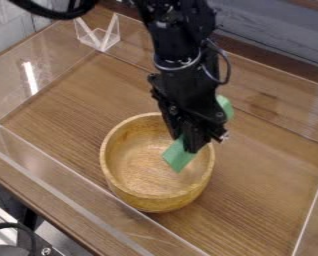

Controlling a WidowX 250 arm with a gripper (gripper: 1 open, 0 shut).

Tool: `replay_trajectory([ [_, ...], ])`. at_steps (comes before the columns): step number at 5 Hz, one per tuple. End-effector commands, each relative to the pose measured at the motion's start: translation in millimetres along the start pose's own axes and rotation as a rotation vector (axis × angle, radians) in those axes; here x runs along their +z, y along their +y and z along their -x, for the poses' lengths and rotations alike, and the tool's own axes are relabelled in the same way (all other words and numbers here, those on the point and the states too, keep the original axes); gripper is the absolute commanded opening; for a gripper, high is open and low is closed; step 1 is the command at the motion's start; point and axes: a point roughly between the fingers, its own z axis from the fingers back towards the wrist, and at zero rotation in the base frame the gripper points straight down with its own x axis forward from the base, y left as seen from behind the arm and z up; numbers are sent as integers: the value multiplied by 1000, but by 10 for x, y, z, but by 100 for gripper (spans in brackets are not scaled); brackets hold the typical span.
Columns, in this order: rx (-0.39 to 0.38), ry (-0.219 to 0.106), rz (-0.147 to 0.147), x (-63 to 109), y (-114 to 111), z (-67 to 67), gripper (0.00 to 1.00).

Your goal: Put the green block in the brown bowl

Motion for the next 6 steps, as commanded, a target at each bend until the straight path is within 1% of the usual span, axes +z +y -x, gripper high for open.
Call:
replay_trajectory([
  [1, 7, -28, -9, 14, 51, -35, 0],
  [3, 30, -19, -13, -8, 86, 3, 0],
  [6, 60, -4, -16, 20, 119, 9, 0],
])
